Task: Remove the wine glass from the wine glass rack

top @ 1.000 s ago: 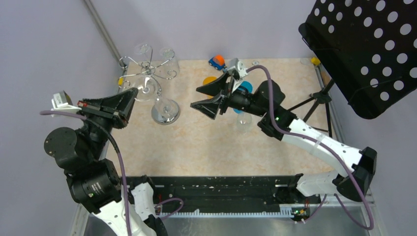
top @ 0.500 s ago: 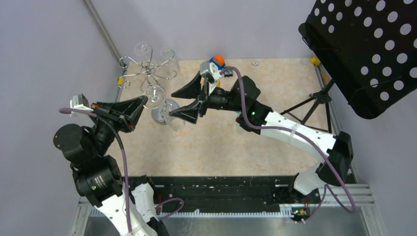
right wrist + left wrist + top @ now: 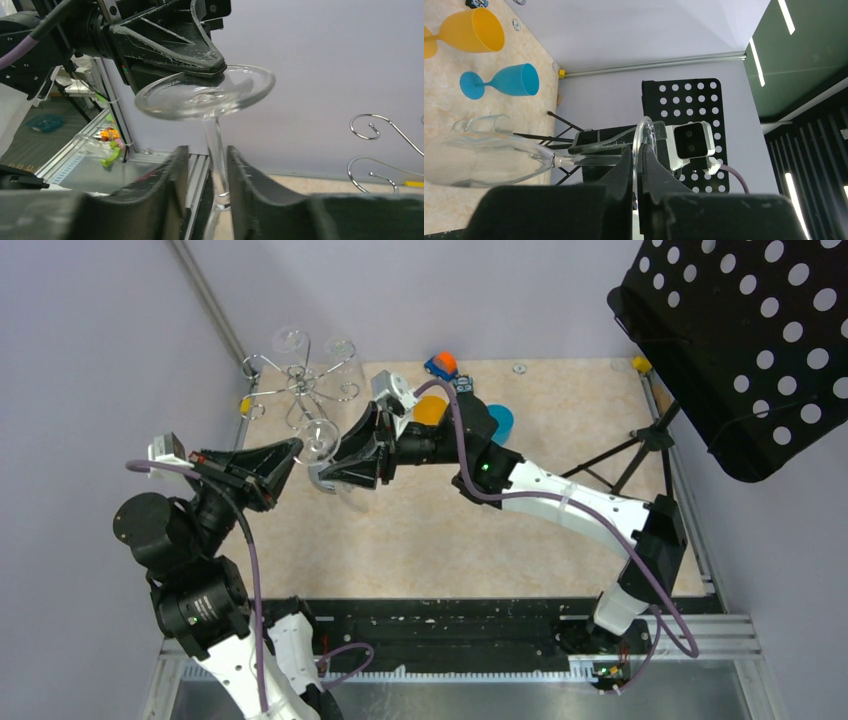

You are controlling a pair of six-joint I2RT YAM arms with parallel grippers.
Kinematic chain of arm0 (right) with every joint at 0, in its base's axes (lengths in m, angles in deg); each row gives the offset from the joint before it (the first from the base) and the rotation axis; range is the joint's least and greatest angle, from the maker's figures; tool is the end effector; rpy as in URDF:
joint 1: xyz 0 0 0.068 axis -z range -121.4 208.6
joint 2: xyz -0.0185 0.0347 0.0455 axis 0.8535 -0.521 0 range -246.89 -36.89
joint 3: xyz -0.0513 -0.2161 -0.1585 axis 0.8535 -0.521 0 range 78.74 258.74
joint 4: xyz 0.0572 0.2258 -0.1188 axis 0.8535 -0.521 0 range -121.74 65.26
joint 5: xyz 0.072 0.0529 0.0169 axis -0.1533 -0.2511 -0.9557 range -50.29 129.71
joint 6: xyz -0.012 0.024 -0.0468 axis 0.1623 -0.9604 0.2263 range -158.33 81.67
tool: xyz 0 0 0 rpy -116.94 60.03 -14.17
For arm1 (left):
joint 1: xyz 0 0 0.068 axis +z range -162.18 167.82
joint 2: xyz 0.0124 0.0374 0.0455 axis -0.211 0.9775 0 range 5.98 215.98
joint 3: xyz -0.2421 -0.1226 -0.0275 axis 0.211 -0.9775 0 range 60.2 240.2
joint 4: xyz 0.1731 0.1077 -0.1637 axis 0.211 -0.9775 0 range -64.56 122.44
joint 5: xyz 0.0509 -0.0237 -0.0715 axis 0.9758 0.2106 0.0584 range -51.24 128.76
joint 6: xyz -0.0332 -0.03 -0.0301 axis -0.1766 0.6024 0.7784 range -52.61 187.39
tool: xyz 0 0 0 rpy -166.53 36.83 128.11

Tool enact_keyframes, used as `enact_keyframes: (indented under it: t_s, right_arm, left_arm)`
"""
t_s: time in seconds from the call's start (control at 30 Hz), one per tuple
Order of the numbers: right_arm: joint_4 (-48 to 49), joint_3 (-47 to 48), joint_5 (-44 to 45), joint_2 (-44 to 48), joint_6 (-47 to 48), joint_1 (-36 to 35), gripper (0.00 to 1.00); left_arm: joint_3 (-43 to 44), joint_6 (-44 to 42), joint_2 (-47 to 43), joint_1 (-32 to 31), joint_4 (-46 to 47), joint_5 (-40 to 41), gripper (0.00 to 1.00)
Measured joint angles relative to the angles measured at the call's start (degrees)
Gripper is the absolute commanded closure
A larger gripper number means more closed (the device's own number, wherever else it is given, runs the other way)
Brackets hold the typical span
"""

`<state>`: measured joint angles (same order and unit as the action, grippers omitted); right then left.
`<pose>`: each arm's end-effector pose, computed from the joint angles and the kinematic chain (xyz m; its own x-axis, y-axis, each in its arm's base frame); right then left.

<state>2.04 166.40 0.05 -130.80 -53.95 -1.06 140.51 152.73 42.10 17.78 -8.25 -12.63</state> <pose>0.1739 0.3421 0.4454 -0.0895 0.2573 -0.9622 -0.9783 -0.2038 0.0365 0.0457 -0.0058 0.4888 -0.3586 -0.9245 -0.1288 0.0825 0.1060 -0.9909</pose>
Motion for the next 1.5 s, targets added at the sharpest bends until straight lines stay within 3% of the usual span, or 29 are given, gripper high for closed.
enact_keyframes:
  t_s: [0.1, 0.17, 0.23, 0.3, 0.43, 0.73, 1.0, 1.23, 1.4, 1.5]
  right_arm:
    - [-0.2, 1.0, 0.0, -1.0, 0.0, -0.3, 1.00]
    - [0.0, 1.4, -0.7, -1.4, 0.0, -0.2, 1.00]
    - [0.2, 1.4, -0.4, -1.4, 0.0, -0.3, 1.00]
    - [0.8, 1.4, 0.6, -1.4, -0.8, -0.4, 1.00]
    - [2.5, -1.0, 6.9, 0.1, -1.6, -0.9, 1.00]
    - [2.3, -8.0, 31.7, 10.1, 0.0, -1.0, 1.00]
    - [-0.9, -8.0, 54.6, 15.6, 1.1, -0.9, 1.00]
    - [-8.6, -6.1, 65.0, 14.7, 1.1, -0.8, 1.00]
    - [-13.8, -5.4, 66.2, 14.6, -1.1, 1.0, 1.00]
    - [-18.0, -3.4, 65.9, 14.3, -4.1, 3.1, 1.00]
  left_arm:
    - [0.0, 0.1, 0.0, -0.1, 0.0, -0.4, 1.00]
    - [0.0, 0.2, 0.0, -0.1, 0.0, 0.0, 0.96]
    - [0.0, 0.5, 0.0, -0.1, 0.1, 0.0, 0.66]
    - [-0.2, 0.6, -0.2, -0.1, 1.6, 0.0, 0.44]
    - [-0.3, 1.2, -0.8, -0.1, 4.7, -0.2, 0.31]
    - [-8.1, -1.8, -3.9, -0.1, 10.7, -0.5, 0.28]
    - [-11.7, -6.9, -1.8, -0.2, 14.1, -2.0, 0.31]
    - [-15.0, -10.9, 0.2, -2.0, 17.2, -2.1, 0.34]
    - [-17.2, -13.3, 3.2, -7.9, 17.6, 2.6, 0.34]
    - [-18.8, -13.9, 4.6, -21.0, 18.8, 8.4, 0.35]
